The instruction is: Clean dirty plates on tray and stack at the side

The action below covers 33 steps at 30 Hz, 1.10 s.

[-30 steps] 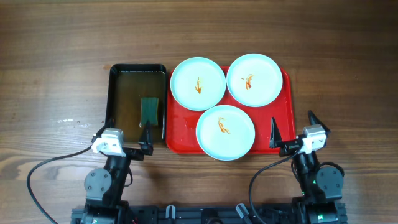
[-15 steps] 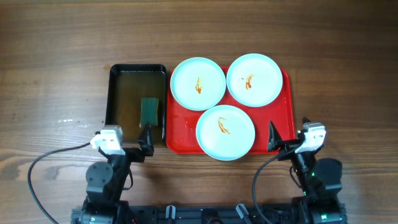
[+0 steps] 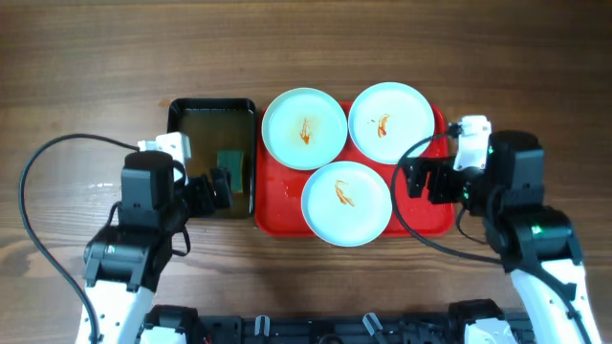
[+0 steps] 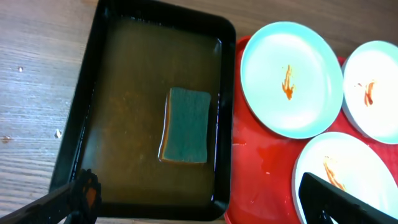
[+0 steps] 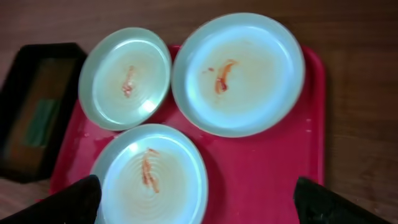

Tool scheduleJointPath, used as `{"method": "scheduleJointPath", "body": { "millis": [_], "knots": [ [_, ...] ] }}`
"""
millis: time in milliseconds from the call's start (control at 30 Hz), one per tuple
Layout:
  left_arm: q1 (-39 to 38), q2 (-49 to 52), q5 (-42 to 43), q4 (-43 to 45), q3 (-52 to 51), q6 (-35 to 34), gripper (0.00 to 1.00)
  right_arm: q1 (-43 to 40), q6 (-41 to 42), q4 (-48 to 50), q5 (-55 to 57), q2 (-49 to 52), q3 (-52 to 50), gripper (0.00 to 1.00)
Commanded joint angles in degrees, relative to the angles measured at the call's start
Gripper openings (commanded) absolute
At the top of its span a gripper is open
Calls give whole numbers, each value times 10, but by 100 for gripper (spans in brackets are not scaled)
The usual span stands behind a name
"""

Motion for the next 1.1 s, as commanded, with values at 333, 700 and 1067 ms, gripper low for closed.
{"method": "scheduleJointPath", "body": {
  "millis": [333,700,1067],
  "knots": [
    [3,243,2,151,10,-1,86,-2,2,6,-69,63,15,99],
    [-29,385,-13,206,10,-1,60,-2,2,7,-66,63,15,99],
    [-36,427,-15,210,7,-1,6,-2,1,7,-66,63,15,100]
  ]
}}
